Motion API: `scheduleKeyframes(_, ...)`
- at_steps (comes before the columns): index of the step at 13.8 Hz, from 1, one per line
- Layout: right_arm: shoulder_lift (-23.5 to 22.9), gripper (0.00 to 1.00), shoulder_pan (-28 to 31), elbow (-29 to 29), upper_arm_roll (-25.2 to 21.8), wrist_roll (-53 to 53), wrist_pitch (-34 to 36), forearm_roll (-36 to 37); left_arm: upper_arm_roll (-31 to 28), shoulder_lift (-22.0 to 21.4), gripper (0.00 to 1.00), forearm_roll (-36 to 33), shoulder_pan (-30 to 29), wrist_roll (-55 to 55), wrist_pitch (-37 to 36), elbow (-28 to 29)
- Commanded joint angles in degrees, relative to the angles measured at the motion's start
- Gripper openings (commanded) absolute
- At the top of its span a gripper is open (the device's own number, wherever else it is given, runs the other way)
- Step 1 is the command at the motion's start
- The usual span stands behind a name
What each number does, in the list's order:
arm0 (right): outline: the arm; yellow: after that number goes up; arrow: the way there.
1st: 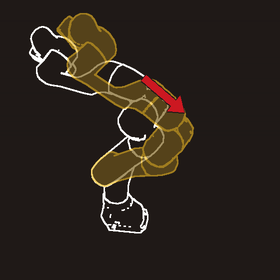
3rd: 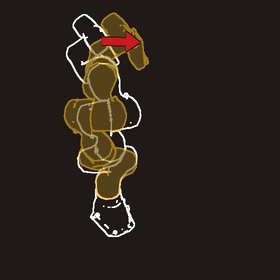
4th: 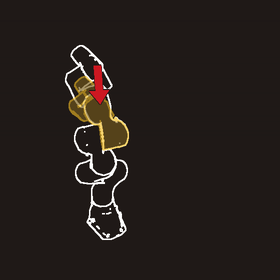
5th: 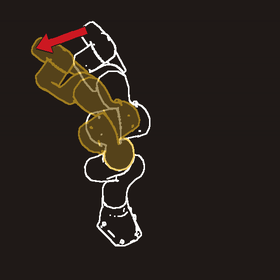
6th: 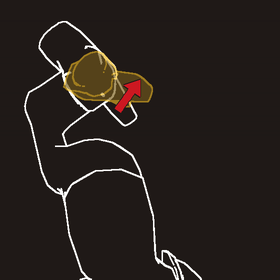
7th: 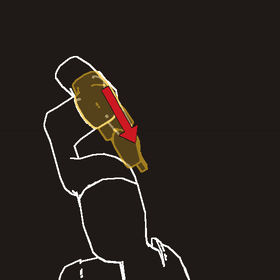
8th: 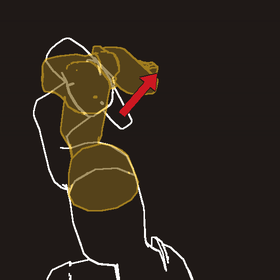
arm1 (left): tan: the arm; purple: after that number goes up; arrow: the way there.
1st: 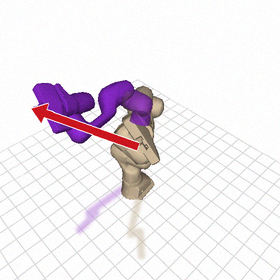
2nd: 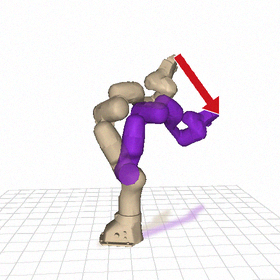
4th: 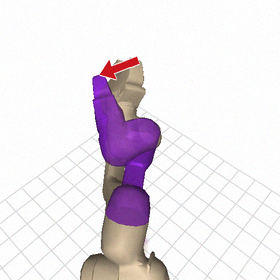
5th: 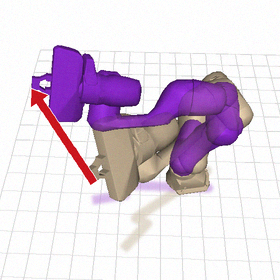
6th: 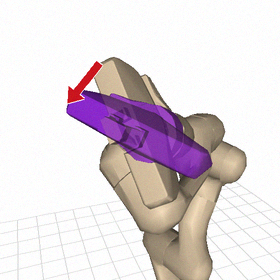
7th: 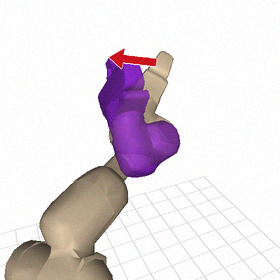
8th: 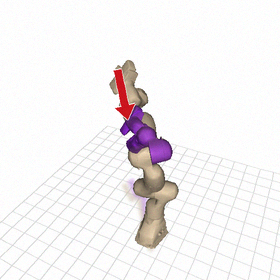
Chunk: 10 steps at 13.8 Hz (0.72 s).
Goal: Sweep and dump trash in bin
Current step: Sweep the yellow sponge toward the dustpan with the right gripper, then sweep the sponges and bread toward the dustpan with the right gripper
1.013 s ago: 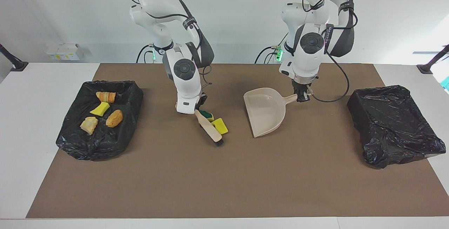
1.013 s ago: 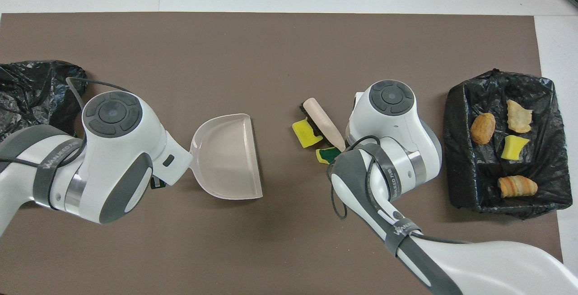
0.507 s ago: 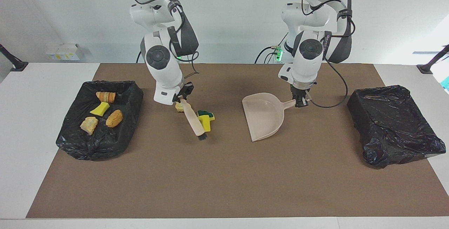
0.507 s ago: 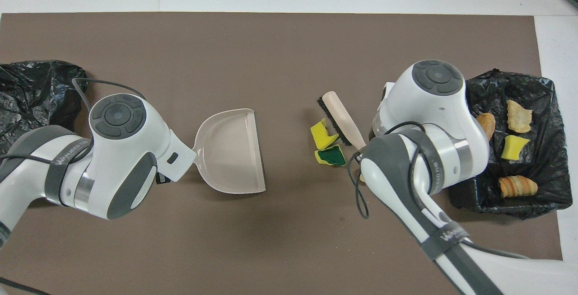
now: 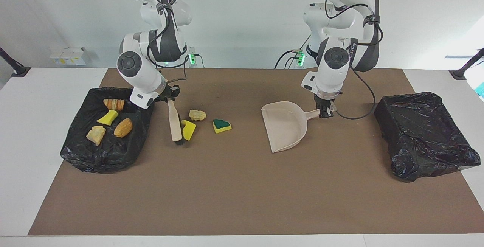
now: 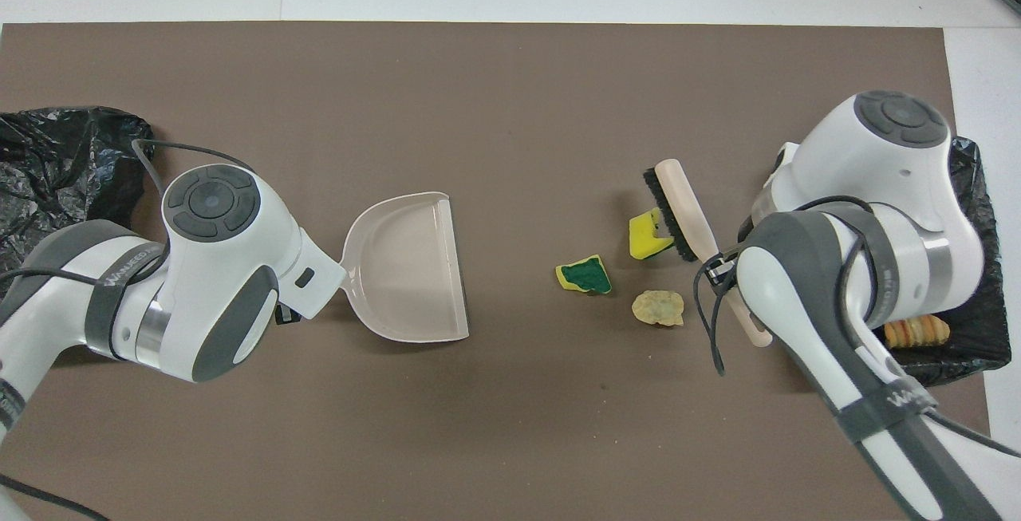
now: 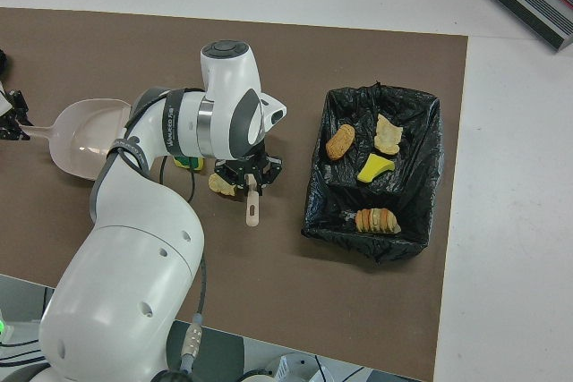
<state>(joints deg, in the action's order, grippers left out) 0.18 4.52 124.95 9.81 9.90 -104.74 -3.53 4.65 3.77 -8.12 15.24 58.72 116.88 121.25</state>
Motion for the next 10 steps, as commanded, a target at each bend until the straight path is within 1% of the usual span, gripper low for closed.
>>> scheduleKeyframes(1,10.1,0.0,0.5,13.2,0.8,-2.0,-6.3,0.3,0.4,-1.4,0.0,-1.1,-2.3,0.6,1.5,2.4)
scheduleKeyframes(2,10.3,0.0,0.5,13.6,0.8,-3.6,-5.8,0.3,0.4,-1.5,0.0,-1.1,-2.8,0.6,1.6,2.4)
scheduleKeyframes(4,9.7,0.0,-0.3,14.4,1.1,-10.8,-6.4,0.3,0.4,-1.5,0.0,-1.1,-2.8,0.6,1.6,2.4)
scheduleKeyframes(5,9.7,0.0,-0.6,14.4,1.3,-12.9,-6.3,0.3,0.4,-1.5,0.0,-1.1,-2.8,0.6,1.6,2.4)
scheduleKeyframes(8,9.2,0.0,-5.6,14.3,1.3,-20.8,-8.0,-0.6,0.4,-1.4,0.0,-1.1,-2.8,0.6,1.6,2.4)
scheduleKeyframes(10,6.4,0.0,-9.5,14.1,1.3,-29.9,-11.6,-1.2,0.4,-1.4,0.0,-1.1,-2.7,0.6,1.6,2.4)
